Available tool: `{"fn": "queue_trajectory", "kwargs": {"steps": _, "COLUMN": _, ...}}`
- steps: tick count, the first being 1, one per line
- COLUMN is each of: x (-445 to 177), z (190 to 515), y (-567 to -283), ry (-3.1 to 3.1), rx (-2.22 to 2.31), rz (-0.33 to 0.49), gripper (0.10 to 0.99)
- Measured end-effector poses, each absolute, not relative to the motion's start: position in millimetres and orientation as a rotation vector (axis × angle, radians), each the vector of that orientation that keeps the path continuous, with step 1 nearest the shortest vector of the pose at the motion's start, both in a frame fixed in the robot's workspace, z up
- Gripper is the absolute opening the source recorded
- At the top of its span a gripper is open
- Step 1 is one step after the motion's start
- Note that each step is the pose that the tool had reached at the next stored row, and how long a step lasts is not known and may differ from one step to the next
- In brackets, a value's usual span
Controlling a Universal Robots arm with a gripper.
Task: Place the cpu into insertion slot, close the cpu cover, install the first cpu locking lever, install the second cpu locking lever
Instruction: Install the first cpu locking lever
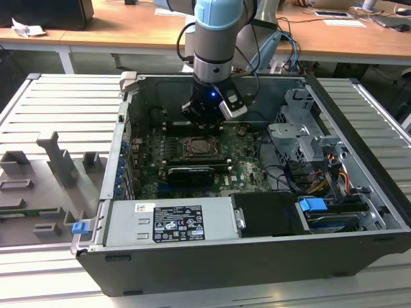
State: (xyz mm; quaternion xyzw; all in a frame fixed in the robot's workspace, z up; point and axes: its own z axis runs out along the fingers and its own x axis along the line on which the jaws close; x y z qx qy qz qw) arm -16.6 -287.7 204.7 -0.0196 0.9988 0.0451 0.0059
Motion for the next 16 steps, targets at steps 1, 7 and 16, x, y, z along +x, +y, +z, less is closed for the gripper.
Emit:
{"fn": "queue_trajectory", "kwargs": {"steps": 1, "x": -16.5, "z": 204.5, "y": -287.7, "ry": 3.126, "rx": -0.061, "rz": 0.138, "gripper": 0.106}}
{"fn": "queue_trajectory", "kwargs": {"steps": 7, "x": -16.4, "z": 202.6, "y": -287.6, "ry": 3.127, "rx": -0.061, "rz": 0.127, "gripper": 0.106}}
{"fn": "queue_trajectory", "kwargs": {"steps": 16, "x": -15.8, "z": 202.1, "y": -287.6, "ry": 3.127, "rx": -0.063, "rz": 0.128, "gripper": 0.106}}
